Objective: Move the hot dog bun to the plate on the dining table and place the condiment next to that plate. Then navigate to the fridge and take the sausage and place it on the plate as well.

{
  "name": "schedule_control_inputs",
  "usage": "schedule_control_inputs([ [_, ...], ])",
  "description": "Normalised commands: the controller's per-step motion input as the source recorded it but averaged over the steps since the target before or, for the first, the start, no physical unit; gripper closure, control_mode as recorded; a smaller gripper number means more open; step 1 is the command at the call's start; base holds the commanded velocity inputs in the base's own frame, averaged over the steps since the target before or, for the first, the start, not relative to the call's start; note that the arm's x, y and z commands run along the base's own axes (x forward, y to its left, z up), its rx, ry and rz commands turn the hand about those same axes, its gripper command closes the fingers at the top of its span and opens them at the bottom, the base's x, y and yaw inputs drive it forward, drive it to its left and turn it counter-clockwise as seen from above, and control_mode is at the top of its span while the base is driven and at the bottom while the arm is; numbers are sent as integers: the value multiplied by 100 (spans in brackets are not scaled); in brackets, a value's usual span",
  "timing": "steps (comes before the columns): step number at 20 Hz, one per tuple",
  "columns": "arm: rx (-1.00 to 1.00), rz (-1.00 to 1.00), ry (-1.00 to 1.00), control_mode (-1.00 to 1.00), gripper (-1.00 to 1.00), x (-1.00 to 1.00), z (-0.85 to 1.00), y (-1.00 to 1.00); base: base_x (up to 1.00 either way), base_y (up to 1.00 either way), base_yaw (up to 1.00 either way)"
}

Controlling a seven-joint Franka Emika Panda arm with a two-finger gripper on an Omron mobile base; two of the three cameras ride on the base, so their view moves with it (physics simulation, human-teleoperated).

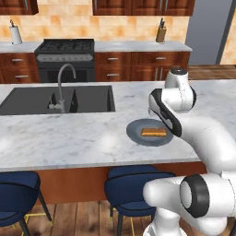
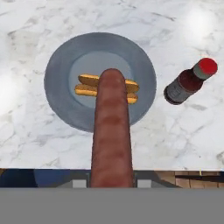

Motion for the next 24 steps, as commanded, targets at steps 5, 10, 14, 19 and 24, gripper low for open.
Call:
schedule_control_inputs([
  [5, 0, 3, 11, -100, 100, 51, -60, -8, 0, 0, 0],
  [10, 0, 1, 7, -100, 100, 49, -59, 0, 0, 0, 0],
  [14, 0, 0, 3, -100, 100, 42, -54, -1, 0, 0, 0],
  [19, 0, 0, 1, -100, 100, 29, -52, 0, 0, 0, 0],
  [24, 1, 0, 0, -100, 100, 36, -31, -7, 0, 0, 0],
])
